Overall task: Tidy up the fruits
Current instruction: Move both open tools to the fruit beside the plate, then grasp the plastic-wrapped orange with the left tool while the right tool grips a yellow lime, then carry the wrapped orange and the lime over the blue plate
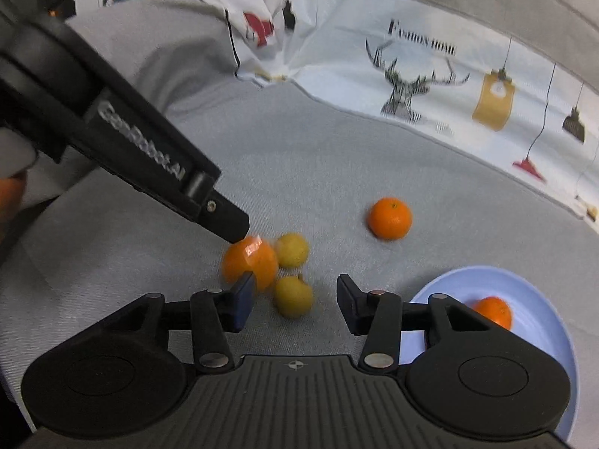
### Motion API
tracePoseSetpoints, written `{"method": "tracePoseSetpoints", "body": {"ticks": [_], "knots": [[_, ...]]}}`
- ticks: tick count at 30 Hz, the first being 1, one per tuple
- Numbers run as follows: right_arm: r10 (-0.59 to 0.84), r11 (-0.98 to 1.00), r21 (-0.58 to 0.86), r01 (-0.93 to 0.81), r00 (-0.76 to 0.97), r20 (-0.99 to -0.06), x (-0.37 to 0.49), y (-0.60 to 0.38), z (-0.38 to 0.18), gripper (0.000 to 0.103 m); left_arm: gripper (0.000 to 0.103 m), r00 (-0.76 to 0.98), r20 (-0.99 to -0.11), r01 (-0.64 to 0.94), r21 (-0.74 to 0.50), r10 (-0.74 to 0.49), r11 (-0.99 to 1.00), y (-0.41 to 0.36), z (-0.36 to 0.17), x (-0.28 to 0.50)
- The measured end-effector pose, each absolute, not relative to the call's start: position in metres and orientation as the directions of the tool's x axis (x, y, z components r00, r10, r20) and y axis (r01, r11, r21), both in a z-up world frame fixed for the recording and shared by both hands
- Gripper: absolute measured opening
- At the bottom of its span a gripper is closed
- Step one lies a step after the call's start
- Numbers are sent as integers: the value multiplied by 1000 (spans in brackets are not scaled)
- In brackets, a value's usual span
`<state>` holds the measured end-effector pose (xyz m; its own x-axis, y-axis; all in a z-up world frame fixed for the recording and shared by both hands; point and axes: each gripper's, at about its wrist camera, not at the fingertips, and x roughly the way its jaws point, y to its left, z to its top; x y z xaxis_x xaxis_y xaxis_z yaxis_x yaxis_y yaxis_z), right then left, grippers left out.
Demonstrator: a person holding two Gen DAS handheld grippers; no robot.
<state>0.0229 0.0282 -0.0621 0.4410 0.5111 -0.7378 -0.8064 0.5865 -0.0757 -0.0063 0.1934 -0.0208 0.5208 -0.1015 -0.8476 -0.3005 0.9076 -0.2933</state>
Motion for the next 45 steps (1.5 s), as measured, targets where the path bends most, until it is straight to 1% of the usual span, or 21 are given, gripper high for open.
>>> {"method": "tracePoseSetpoints", "body": {"ticks": [3,5,6,8,13,14,15,16,19,23,27,32,37,42,45], "knots": [[519,590,-47,-806,423,-743,25,27,-66,46,47,505,-856,-307,-296,-108,905,190,-25,1],[513,580,-47,-813,409,-755,26,28,-70,35,49,491,-867,-317,-266,-82,911,188,-29,7],[513,572,-50,-819,404,-758,25,29,-72,32,49,480,-874,-323,-255,-74,911,188,-32,9],[519,558,-50,-828,396,-757,23,29,-72,26,53,466,-882,-335,-253,-74,907,189,-36,12],[528,556,-44,-830,394,-752,20,26,-69,26,52,445,-893,-318,-225,-64,921,182,-43,19],[527,557,-44,-829,394,-753,19,25,-69,26,50,441,-895,-314,-221,-65,923,180,-44,20],[525,557,-47,-829,395,-754,19,24,-68,26,44,440,-895,-309,-220,-66,925,180,-45,20],[522,558,-50,-828,398,-754,18,23,-68,26,41,442,-894,-304,-221,-68,927,179,-45,21],[520,559,-56,-827,402,-753,15,18,-65,26,40,445,-894,-302,-209,-56,930,180,-42,19],[510,568,-69,-820,417,-752,14,14,-62,26,40,474,-880,-337,-217,-34,916,189,-32,12],[515,577,-77,-813,435,-739,11,12,-56,26,40,484,-875,-353,-184,11,917,193,-23,3],[529,589,-89,-803,467,-709,5,4,-47,26,40,501,-863,-351,-134,65,927,189,-13,-1],[552,620,-74,-781,501,-667,7,-13,-34,26,40,540,-831,-316,-53,134,947,174,-1,-2],[568,684,-12,-729,543,-619,15,-45,-12,26,40,585,-799,-299,-50,141,953,162,9,-3],[559,712,-4,-703,570,-603,26,-64,2,26,40,613,-777,-292,-55,143,955,152,16,-5]]}}
